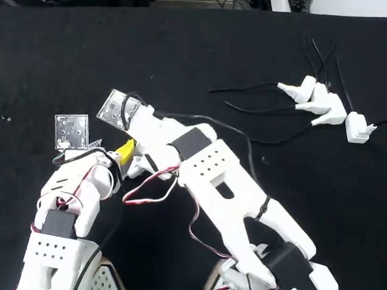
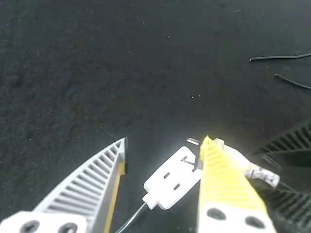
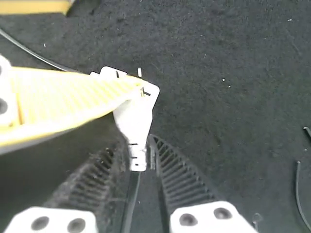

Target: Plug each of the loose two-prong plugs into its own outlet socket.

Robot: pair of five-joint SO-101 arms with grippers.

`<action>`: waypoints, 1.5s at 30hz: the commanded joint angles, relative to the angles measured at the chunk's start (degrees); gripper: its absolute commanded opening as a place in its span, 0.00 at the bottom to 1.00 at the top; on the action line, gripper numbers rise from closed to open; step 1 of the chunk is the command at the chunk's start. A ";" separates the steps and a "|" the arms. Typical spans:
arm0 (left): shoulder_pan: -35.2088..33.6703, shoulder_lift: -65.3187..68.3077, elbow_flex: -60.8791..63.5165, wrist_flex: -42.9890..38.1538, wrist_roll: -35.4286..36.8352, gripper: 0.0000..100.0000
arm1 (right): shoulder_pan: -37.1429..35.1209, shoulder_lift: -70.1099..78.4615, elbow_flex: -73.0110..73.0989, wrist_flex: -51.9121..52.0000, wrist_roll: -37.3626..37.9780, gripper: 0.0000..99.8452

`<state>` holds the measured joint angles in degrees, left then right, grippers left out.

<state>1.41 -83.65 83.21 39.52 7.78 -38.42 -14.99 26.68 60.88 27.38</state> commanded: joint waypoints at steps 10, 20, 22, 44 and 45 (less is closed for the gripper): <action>-0.13 0.00 -0.31 -0.53 -0.53 0.25 | -0.70 -9.89 -7.52 4.40 -2.37 0.01; -0.13 0.00 -0.40 -0.53 -0.53 0.25 | -0.70 -10.33 -7.52 6.15 -2.55 0.01; -0.13 0.00 -0.40 -0.53 -0.53 0.25 | -0.70 -10.15 -7.08 6.15 -2.55 0.01; 0.48 0.00 -0.22 -0.53 -0.53 0.25 | -4.48 -10.42 -8.22 6.15 -4.22 0.01; 0.48 0.00 -0.22 -0.53 -0.53 0.25 | -4.48 -10.42 -8.57 6.24 -4.22 0.01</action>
<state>1.41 -83.03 83.30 39.60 7.60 -41.58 -22.37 22.46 66.77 23.60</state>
